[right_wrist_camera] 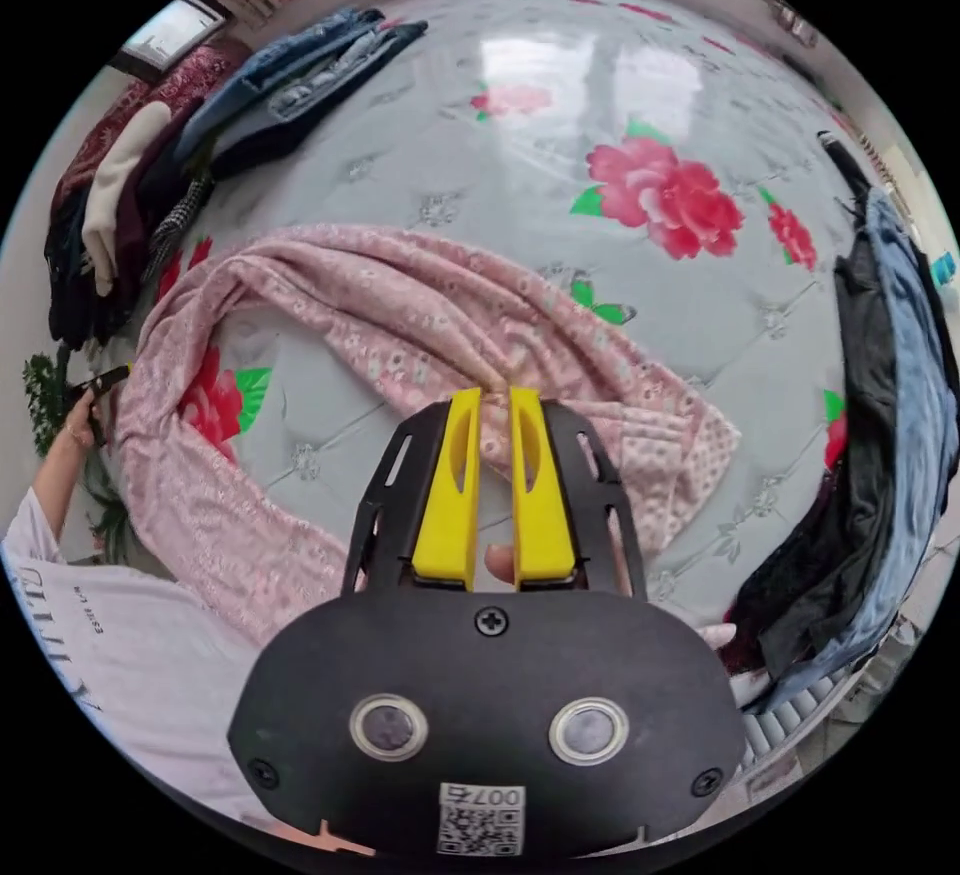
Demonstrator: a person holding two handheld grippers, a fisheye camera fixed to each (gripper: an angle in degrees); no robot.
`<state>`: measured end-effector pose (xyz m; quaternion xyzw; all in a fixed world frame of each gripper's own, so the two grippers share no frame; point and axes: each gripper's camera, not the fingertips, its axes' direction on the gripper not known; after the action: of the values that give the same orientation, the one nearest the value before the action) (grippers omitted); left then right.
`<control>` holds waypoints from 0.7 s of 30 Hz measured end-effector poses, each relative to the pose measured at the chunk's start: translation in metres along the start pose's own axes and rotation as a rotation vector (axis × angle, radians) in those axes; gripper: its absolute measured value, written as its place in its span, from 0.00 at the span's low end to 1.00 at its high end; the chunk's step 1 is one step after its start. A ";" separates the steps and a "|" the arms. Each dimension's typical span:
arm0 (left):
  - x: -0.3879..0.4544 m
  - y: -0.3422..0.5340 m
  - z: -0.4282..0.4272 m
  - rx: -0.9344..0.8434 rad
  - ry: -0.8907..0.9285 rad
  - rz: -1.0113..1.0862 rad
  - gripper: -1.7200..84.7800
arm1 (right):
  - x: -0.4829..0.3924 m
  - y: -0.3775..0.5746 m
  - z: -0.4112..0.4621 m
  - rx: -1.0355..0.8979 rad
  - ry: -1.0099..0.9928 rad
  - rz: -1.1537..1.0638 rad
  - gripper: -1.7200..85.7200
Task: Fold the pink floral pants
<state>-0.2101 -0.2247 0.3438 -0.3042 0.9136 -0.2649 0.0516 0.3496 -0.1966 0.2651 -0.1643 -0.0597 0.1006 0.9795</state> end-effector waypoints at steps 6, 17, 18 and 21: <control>-0.013 0.002 -0.009 0.034 0.021 -0.009 0.07 | 0.013 0.021 -0.024 -0.042 -0.139 -0.084 0.03; -0.044 0.004 -0.050 0.077 0.154 -0.067 0.01 | 0.040 -0.014 0.002 -0.125 0.050 -0.076 0.03; -0.046 0.006 -0.056 0.087 0.158 -0.064 0.01 | 0.036 -0.016 0.004 -0.174 0.037 -0.105 0.03; -0.063 0.017 -0.083 0.141 0.200 -0.067 0.01 | 0.023 -0.021 -0.017 -0.202 0.065 -0.215 0.02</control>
<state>-0.1894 -0.1388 0.4015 -0.3023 0.8826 -0.3589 -0.0277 0.3785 -0.2161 0.2580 -0.2578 -0.0548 -0.0169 0.9645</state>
